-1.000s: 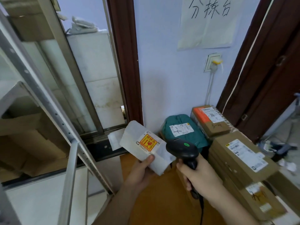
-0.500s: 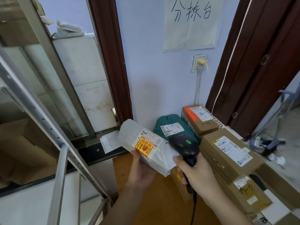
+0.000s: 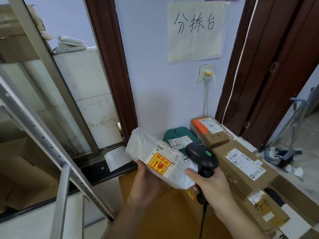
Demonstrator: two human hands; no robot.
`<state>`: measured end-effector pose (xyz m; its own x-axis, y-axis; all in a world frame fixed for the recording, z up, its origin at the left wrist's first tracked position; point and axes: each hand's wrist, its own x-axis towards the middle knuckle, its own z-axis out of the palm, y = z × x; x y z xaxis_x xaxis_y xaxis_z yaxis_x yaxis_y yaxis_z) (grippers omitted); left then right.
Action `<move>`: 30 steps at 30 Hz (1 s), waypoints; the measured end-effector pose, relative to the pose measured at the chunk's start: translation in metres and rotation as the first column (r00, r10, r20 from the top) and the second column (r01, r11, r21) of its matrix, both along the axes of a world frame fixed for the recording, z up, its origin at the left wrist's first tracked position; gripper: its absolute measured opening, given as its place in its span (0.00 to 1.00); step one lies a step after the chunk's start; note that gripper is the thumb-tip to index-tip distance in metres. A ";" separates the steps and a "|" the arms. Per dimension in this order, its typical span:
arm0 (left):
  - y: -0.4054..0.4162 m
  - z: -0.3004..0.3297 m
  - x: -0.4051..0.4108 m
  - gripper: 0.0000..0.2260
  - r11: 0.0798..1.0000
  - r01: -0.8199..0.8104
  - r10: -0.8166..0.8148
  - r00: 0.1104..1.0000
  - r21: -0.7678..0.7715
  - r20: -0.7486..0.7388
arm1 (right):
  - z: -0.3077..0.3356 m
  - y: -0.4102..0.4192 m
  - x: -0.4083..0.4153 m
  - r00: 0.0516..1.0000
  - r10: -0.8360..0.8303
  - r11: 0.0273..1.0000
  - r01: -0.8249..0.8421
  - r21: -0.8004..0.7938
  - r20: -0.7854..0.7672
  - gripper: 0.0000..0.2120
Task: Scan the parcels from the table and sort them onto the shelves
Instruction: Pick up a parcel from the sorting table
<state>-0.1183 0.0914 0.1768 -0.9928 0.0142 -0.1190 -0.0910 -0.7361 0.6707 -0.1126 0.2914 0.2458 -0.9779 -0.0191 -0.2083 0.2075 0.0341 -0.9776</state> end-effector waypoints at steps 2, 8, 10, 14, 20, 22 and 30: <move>-0.008 0.005 -0.001 0.54 0.999 0.028 -0.028 1.000 0.021 -0.007 | -0.003 0.002 -0.001 0.999 -0.036 0.999 0.036 0.009 -0.015 0.15; -0.023 0.025 -0.004 0.39 0.999 -0.034 0.034 0.999 -0.007 -0.013 | -0.004 0.008 -0.005 0.985 -0.174 0.985 0.174 -0.016 -0.007 0.09; -0.030 0.032 -0.008 0.25 0.989 -0.114 0.111 0.993 -0.098 -0.040 | -0.005 0.012 -0.008 0.978 -0.206 0.978 0.206 0.018 -0.032 0.10; -0.045 0.038 -0.015 0.13 0.930 -0.204 0.211 0.977 -0.306 -0.009 | -0.007 0.017 -0.009 0.978 -0.205 0.974 0.208 0.088 -0.044 0.10; -0.035 0.074 -0.009 0.22 0.748 0.008 0.116 0.983 -0.664 0.143 | -0.003 0.015 -0.005 0.980 -0.168 0.970 0.183 0.159 -0.106 0.11; -0.031 0.082 -0.010 0.25 0.724 0.093 0.045 0.982 -0.683 0.182 | -0.001 0.013 -0.005 0.981 -0.150 0.963 0.173 0.205 -0.125 0.11; -0.027 0.070 -0.017 0.15 0.796 -0.106 0.218 0.969 -0.596 0.120 | 0.015 0.008 0.006 0.987 -0.080 0.974 0.107 0.198 -0.141 0.07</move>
